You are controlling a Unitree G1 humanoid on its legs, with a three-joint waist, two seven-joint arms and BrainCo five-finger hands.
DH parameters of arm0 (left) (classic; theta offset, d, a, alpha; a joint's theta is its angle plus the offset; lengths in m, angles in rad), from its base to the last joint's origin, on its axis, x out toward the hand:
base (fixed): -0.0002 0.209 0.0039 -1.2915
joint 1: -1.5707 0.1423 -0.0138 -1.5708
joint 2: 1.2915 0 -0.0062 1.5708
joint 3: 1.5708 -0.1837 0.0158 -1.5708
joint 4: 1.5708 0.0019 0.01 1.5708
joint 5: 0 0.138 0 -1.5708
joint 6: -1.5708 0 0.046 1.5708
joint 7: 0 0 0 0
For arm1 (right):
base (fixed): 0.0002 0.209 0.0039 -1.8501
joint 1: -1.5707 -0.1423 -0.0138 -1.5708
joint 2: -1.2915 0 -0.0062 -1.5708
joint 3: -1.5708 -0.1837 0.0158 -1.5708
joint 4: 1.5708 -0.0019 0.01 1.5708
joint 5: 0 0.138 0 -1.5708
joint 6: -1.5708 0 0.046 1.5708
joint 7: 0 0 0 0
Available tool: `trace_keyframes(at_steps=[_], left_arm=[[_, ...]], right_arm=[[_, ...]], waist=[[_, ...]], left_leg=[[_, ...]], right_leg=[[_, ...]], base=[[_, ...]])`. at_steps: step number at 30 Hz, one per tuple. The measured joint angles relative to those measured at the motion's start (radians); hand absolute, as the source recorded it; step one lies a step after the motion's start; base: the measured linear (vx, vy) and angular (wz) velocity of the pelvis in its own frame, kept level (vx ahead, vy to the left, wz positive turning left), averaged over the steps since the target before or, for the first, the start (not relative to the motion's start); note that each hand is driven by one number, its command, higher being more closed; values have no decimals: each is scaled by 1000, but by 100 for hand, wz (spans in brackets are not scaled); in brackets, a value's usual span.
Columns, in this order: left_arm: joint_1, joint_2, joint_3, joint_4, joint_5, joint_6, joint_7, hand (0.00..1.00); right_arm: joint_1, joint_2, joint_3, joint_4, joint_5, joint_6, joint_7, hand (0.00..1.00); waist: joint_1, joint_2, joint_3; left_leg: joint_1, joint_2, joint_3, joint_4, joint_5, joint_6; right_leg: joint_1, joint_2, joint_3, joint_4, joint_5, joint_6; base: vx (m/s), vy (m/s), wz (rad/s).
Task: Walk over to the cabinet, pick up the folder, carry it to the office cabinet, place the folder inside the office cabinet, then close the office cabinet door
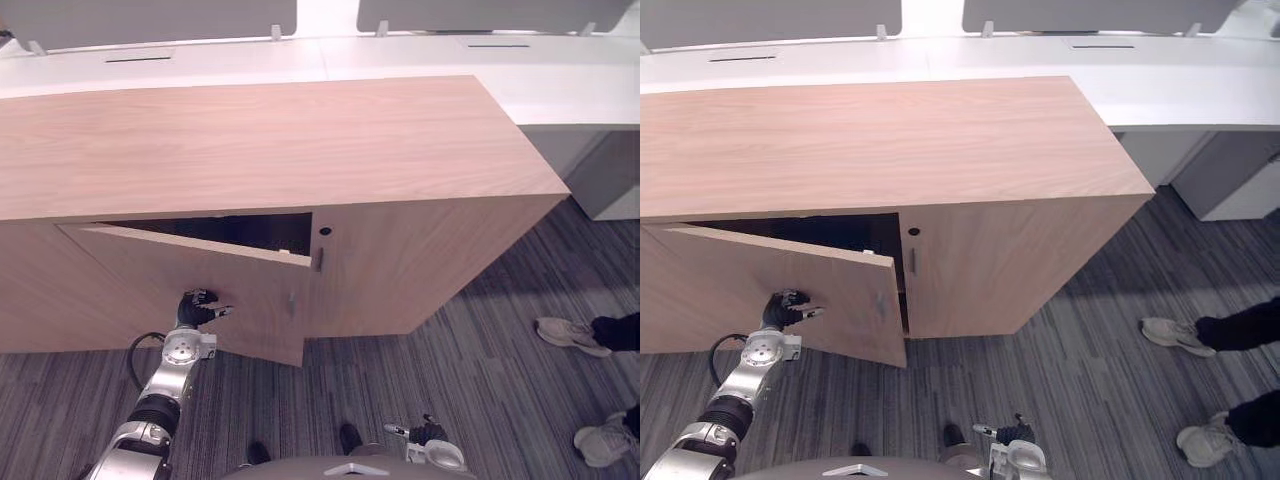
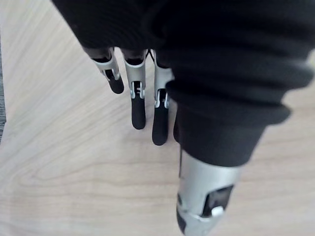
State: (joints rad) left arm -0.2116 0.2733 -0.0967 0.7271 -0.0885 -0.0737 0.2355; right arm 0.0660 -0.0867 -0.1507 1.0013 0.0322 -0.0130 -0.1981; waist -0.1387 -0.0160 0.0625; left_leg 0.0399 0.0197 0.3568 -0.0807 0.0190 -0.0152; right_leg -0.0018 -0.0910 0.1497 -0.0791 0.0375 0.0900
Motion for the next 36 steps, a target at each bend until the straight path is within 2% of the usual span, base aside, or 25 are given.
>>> trace_keyframes(at_steps=[5,10,12,15,19,21,23,31,36], left_arm=[[14,-22,5,0,-18,-10,-14,0],[142,-74,18,2,-37,-15,-49,0],[186,-92,20,36,-38,-15,-66,0],[232,-107,37,160,-31,-9,-94,0],[290,-121,101,282,-2,6,-113,0],[313,-121,105,302,16,11,-115,0],[320,-137,167,316,16,12,-118,0],[336,-153,250,327,35,23,-133,0],[333,-156,258,342,40,30,-135,0]], right_arm=[[6,0,-2,7,0,0,0,0],[-5,1,-4,33,0,0,0,0],[-10,2,-12,40,0,9,0,0],[-13,8,-19,48,-1,17,1,0],[-28,8,-21,78,0,17,1,0],[-29,9,-29,79,-1,17,2,0],[-32,8,-34,79,-1,17,4,0],[-42,11,-52,82,-1,17,16,0],[-54,10,-68,83,-1,17,17,0]], waist=[[-1,-6,2],[10,-15,3],[28,-21,2],[33,-32,2],[57,-40,-3],[62,-40,-4],[81,-38,-4],[83,-33,-3],[87,-22,1]], left_leg=[[1,-1,0,0,5,6],[9,-2,-1,-1,7,5],[14,-3,-4,-6,7,5],[14,-8,-29,-6,7,4],[15,-13,-40,-6,7,3],[14,-16,-53,-6,8,3],[14,-18,-56,-6,8,3],[16,-23,-83,-6,7,3],[35,-23,-85,-6,4,3]], right_leg=[[0,-1,-1,-1,7,1],[6,-3,-2,-7,10,4],[12,-4,-5,-7,10,4],[26,-10,-30,-7,7,5],[34,-15,-44,-7,5,4],[40,-18,-57,-7,-1,-1],[41,-21,-60,-5,-7,-3],[57,-27,-91,3,-18,-5],[78,-26,-98,2,-19,0]], base=[[-62,-47,-2],[-65,-37,-1],[-62,-37,6],[-42,-26,22],[-31,-15,11],[-25,-17,19],[-30,-14,5],[-3,-15,11],[4,-28,1]])
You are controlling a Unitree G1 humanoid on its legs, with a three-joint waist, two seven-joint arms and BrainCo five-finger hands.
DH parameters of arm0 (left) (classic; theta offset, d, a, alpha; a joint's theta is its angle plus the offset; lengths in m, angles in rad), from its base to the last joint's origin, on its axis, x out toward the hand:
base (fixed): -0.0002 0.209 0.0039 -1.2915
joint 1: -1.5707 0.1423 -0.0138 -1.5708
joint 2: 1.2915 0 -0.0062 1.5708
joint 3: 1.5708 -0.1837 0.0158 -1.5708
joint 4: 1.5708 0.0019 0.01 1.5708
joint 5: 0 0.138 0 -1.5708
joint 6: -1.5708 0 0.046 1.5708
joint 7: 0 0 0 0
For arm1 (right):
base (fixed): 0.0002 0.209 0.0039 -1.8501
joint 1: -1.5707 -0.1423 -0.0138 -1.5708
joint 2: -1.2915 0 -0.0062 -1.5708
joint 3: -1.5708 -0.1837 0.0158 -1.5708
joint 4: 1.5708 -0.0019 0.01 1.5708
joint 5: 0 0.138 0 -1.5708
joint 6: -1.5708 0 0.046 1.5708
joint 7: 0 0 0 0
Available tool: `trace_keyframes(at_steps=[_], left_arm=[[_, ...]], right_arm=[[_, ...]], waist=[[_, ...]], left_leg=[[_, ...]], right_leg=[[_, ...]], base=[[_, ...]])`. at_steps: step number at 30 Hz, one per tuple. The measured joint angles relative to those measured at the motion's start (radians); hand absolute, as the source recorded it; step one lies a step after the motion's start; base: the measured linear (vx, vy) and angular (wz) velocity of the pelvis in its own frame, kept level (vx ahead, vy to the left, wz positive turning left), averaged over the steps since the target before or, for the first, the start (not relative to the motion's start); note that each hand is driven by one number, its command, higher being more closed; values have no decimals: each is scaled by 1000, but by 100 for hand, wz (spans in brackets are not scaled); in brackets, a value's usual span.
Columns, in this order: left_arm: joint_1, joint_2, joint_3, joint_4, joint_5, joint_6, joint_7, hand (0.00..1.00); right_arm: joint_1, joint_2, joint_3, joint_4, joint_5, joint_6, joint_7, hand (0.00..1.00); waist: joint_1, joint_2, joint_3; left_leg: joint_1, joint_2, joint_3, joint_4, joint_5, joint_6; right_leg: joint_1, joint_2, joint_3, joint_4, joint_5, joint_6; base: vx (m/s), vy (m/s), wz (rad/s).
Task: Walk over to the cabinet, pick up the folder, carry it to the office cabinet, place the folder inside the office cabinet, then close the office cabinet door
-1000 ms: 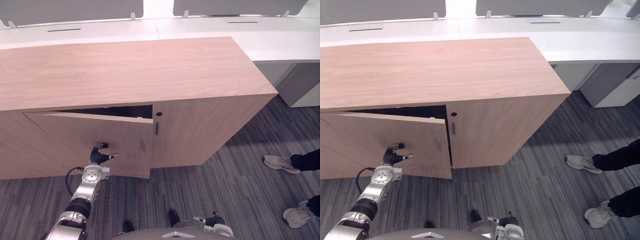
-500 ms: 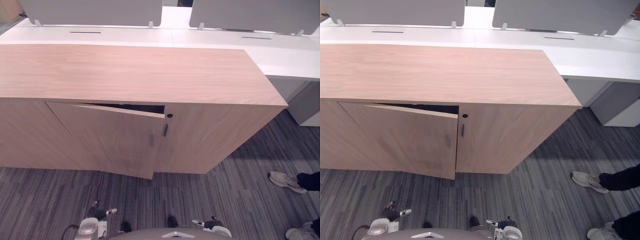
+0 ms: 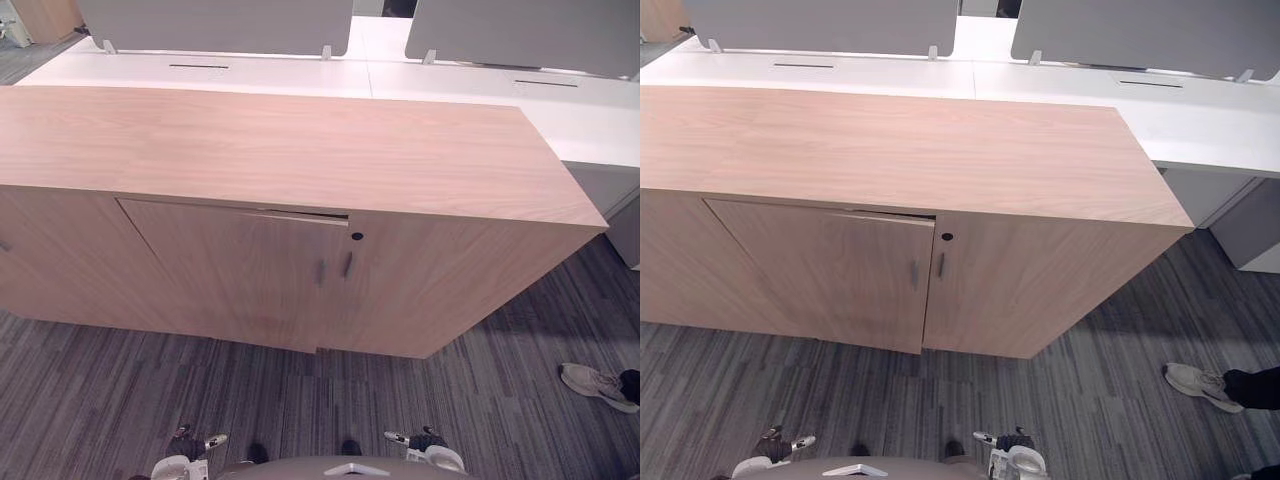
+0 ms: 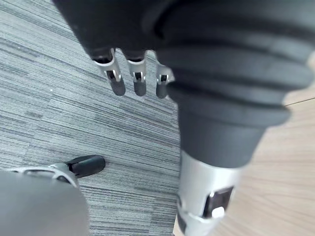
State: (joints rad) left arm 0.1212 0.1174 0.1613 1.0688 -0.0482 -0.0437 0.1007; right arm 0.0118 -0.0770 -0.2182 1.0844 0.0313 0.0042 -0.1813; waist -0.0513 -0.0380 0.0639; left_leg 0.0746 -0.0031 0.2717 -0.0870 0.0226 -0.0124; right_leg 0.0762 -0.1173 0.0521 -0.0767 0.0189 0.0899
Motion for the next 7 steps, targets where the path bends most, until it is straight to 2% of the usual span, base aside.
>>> trace_keyframes(at_steps=[7], left_arm=[[1,-2,16,5,12,2,-2,0]], right_arm=[[-12,0,-1,3,0,0,2,0]], waist=[[10,2,3]], left_leg=[[0,0,0,0,-1,-1]], right_leg=[[0,0,-2,2,-6,-7]], base=[[0,0,0]])
